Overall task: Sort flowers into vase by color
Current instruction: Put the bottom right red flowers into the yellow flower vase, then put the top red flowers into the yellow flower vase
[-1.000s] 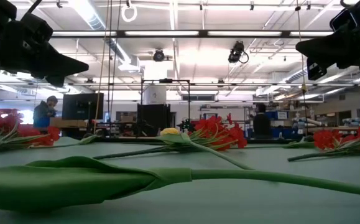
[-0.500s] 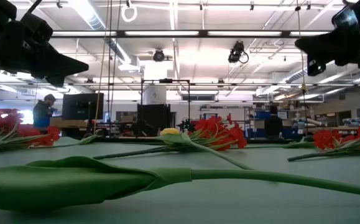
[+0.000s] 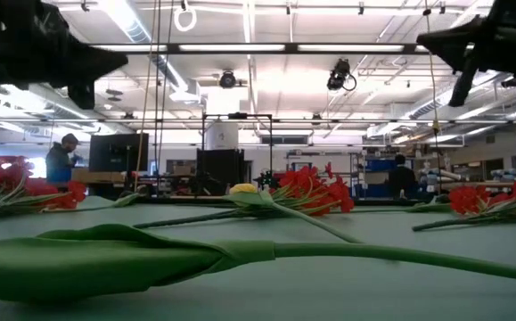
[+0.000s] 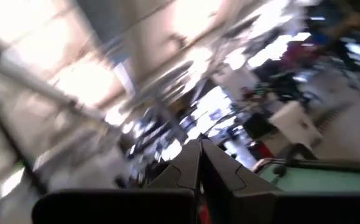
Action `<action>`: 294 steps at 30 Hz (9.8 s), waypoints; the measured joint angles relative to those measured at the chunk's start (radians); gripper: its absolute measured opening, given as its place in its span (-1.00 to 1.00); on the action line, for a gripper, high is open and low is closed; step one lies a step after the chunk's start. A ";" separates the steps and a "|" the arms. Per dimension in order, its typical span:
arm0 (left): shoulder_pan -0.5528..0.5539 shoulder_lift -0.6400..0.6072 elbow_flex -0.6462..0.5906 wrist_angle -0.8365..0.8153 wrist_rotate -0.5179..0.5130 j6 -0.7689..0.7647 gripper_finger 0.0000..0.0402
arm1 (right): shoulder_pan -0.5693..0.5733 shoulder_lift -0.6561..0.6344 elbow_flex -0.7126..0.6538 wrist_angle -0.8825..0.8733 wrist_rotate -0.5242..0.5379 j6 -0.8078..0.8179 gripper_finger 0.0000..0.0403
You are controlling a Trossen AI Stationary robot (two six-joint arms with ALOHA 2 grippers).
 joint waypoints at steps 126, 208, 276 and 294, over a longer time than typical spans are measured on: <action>0.000 0.269 0.274 -0.141 -0.085 -0.064 -0.37 | 0.314 1.049 0.807 -0.485 0.152 -0.147 -0.96; 0.000 0.491 0.455 -0.093 -0.096 0.059 -0.37 | 1.456 1.206 0.808 -0.695 0.983 0.100 -0.96; 0.000 0.491 0.455 -0.093 -0.097 0.059 -0.37 | 0.297 0.918 0.808 -0.605 0.304 0.597 -0.23; 0.000 0.491 0.455 -0.093 -0.097 0.059 -0.37 | -0.280 1.630 0.808 -0.042 -0.205 1.053 -0.22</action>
